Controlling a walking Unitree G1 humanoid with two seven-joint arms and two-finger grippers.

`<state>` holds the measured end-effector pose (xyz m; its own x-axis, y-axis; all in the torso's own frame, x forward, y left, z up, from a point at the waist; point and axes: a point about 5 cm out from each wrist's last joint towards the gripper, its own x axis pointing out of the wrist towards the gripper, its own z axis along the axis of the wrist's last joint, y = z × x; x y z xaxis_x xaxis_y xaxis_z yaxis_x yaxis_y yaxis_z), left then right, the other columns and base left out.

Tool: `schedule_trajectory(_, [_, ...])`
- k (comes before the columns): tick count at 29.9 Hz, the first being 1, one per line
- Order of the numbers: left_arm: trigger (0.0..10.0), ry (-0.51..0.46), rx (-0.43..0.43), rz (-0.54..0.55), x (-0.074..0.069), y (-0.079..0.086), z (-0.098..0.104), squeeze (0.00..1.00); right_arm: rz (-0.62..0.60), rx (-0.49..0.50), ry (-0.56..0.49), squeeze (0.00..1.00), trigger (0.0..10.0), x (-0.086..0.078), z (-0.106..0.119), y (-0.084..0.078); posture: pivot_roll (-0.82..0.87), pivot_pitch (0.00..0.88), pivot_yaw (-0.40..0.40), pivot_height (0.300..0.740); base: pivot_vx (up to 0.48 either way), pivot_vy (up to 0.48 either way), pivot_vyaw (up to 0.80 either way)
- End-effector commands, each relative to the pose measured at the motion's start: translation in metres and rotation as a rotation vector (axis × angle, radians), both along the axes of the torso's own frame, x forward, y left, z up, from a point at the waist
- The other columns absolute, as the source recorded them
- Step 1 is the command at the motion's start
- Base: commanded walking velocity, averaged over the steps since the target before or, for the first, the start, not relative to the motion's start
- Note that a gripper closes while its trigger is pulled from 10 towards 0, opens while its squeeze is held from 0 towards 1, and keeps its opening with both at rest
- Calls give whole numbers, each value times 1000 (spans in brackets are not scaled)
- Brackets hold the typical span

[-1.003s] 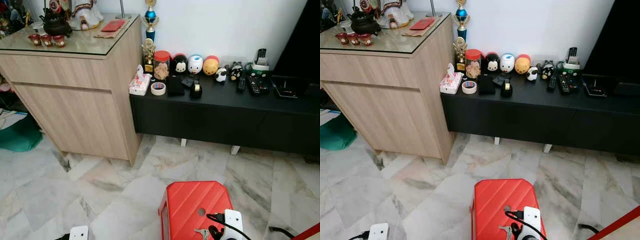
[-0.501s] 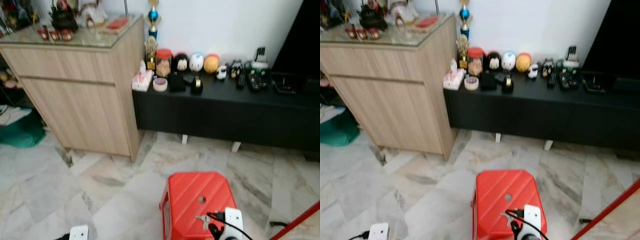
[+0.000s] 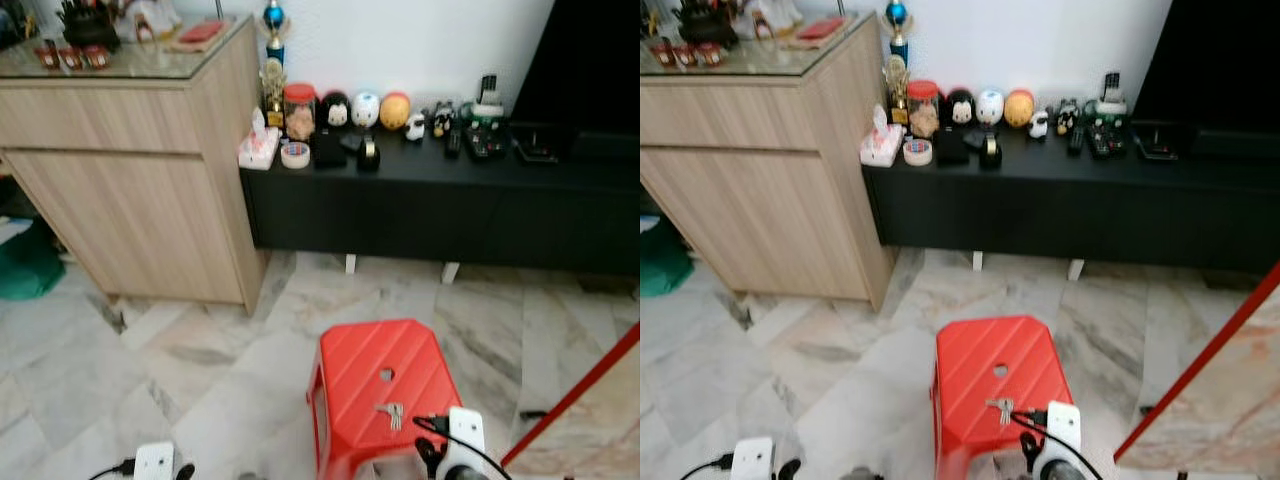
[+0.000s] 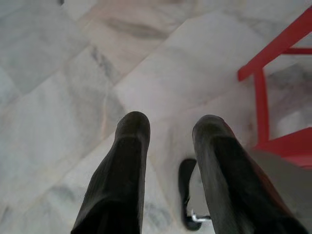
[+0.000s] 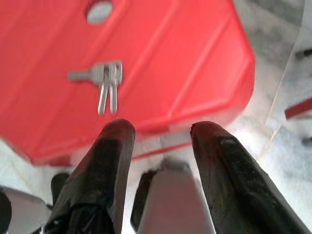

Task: Hang keys on a hook

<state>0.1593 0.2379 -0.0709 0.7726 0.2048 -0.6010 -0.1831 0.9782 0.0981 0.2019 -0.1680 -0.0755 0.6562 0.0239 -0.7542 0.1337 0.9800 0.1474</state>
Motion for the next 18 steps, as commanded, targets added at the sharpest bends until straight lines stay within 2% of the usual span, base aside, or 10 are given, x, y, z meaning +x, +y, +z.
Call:
schedule_trajectory(1, [10000,-29,-5,-1,0,-1,2,0,-5,2,-44,0,10000,9,6,-1,80,0,-20,652,0,0,0])
schedule_trajectory(7, [10000,-60,-1,-24,1,-2,4,0,38,10,-135,0,10000,28,18,7,71,0,-25,652,0,0,0])
schedule_trajectory(11, [10000,-91,1,-33,1,-3,6,0,42,13,-160,0,10000,33,22,8,73,0,-28,652,0,0,0])
schedule_trajectory(13, [10000,-333,71,-96,57,0,46,0,44,12,-161,0,10000,33,22,8,74,0,-28,652,0,0,0])
schedule_trajectory(15, [10000,-501,126,-149,92,-1,81,0,46,11,-158,0,10000,32,21,7,73,0,-26,652,0,0,0])
schedule_trajectory(16, [10000,-557,166,-187,100,-1,95,0,47,10,-154,0,10000,31,21,7,73,0,-25,652,0,0,0])
schedule_trajectory(18, [10000,-565,198,-243,104,-4,102,0,50,8,-148,0,10000,31,20,7,78,0,-24,652,0,0,0])
